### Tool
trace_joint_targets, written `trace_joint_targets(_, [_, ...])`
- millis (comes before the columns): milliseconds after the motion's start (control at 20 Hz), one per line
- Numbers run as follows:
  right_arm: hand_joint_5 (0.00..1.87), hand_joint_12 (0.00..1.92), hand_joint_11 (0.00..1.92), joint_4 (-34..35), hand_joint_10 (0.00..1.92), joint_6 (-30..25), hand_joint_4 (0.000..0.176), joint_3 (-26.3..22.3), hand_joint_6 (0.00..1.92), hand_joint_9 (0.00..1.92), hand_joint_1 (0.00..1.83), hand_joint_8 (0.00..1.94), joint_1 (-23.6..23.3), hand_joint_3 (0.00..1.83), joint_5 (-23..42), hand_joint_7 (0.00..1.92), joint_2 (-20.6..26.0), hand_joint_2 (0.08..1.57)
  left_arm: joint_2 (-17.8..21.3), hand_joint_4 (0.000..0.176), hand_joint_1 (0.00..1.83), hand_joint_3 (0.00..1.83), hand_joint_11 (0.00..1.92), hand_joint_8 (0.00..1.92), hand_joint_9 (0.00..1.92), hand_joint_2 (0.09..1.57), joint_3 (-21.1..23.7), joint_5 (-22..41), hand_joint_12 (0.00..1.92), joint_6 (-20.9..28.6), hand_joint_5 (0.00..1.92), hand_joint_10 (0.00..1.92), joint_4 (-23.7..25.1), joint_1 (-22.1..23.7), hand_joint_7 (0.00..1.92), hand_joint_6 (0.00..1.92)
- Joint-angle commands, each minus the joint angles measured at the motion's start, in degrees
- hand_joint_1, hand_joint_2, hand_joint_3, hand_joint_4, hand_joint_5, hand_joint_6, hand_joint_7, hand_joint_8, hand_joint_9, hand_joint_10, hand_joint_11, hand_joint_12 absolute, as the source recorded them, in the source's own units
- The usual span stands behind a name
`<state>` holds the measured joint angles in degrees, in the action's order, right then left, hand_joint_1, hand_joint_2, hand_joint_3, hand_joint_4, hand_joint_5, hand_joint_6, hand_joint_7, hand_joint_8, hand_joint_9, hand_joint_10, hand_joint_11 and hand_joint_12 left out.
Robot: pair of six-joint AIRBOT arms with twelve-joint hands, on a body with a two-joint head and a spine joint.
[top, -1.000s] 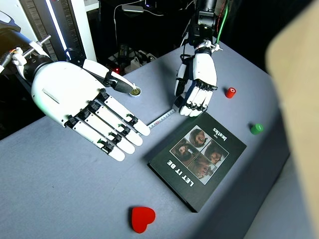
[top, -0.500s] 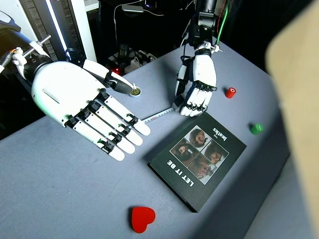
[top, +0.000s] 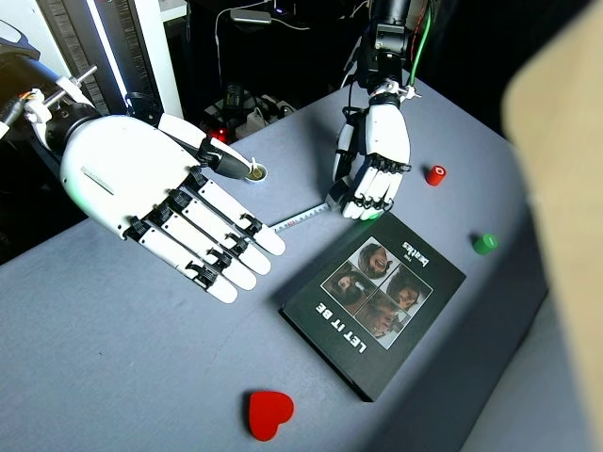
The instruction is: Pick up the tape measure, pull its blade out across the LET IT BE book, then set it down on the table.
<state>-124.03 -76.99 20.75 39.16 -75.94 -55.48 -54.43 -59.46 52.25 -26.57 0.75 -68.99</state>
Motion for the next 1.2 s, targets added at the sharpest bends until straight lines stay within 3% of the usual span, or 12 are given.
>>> trace_joint_targets(0, [0.14,0.63,0.0,-5.2,0.0,-0.6,0.0,-0.3,0.0,0.15,0.15,0.0,-0.5,0.0,-4.4,0.19,0.0,1.13,-0.4,0.0,1.35,0.0,0.58,0.0,0.69,1.11,-0.1,6.2,0.51,0.1,0.69,0.01,-0.1,0.0,0.75,0.01])
trace_joint_targets(50, [0.14,0.63,0.0,-5.2,0.0,-0.6,0.0,-0.3,0.0,0.15,0.15,0.0,-0.5,0.0,-4.4,0.19,0.0,1.13,-0.4,0.0,1.37,0.0,0.66,0.0,0.75,1.12,0.0,6.2,0.51,0.1,0.73,0.01,0.2,0.0,0.78,0.0])
trace_joint_targets(100, [0.14,0.64,0.0,-5.2,0.0,-0.6,0.0,-0.3,0.0,0.15,0.15,0.0,-0.5,0.0,-4.4,0.19,0.0,1.13,-0.4,0.0,1.74,0.04,0.72,0.01,0.81,1.04,0.0,6.2,1.24,0.1,0.78,0.01,0.3,-0.2,0.84,0.01])
trace_joint_targets(150, [0.14,0.64,0.0,-5.2,0.0,-0.7,0.0,-0.3,0.0,0.15,0.15,0.0,-0.5,0.0,-4.4,0.19,0.0,1.13,-0.4,0.0,1.81,0.01,0.72,0.01,0.86,1.05,0.0,6.2,1.41,0.1,0.83,0.01,0.5,-0.3,0.88,0.01])
trace_joint_targets(200, [0.14,0.64,0.0,-5.3,0.0,-0.7,0.0,-0.3,0.0,0.16,0.14,0.0,-0.4,0.0,-4.4,0.19,0.0,1.14,-0.4,0.0,1.75,0.0,0.78,0.01,0.81,1.07,0.0,6.2,1.53,0.1,0.9,0.88,0.7,-0.3,0.95,0.01])
trace_joint_targets(250, [0.14,0.64,0.0,-5.3,0.0,-0.7,0.0,-0.3,0.0,0.16,0.13,0.0,-0.5,0.0,-4.4,0.19,0.0,1.14,-0.4,0.0,1.54,0.0,0.82,0.57,0.85,1.11,0.1,6.2,1.56,0.2,0.82,1.07,0.7,-0.2,1.01,0.93])
trace_joint_targets(300, [0.14,0.64,0.0,-5.3,0.0,-0.7,0.0,-0.3,0.0,0.16,0.12,0.0,-0.5,0.0,-4.4,0.19,0.0,1.14,-0.4,0.0,1.5,0.0,0.83,0.7,0.88,1.12,0.1,6.3,1.58,0.3,0.82,1.1,0.7,-0.2,1.01,1.1])
trace_joint_targets(450, [0.14,0.64,0.0,-5.4,0.0,-0.7,0.0,-0.3,0.0,0.15,0.12,0.0,-0.5,0.0,-4.4,0.19,0.0,1.14,-0.2,0.0,1.49,0.0,0.92,0.58,1.0,1.07,0.3,6.4,1.43,1.2,0.92,0.95,1.4,0.4,1.11,0.96])
trace_joint_targets(850, [0.13,0.61,0.0,-6.6,0.0,-1.2,0.0,-0.3,0.0,0.14,0.12,0.0,-0.2,0.0,-4.7,0.18,0.0,1.14,2.4,0.0,1.5,0.0,0.89,0.53,1.03,1.07,0.7,4.5,1.46,2.2,0.9,0.91,1.5,6.3,1.15,0.95])
trace_joint_targets(1150, [0.15,0.68,0.0,-8.0,0.0,1.4,0.0,0.3,0.0,0.16,0.12,0.0,-0.9,0.0,-6.5,0.19,0.5,1.15,7.1,0.0,1.5,0.0,0.89,0.5,1.03,1.07,2.1,-3.6,1.46,4.7,0.9,0.92,1.4,13.2,1.17,0.95])
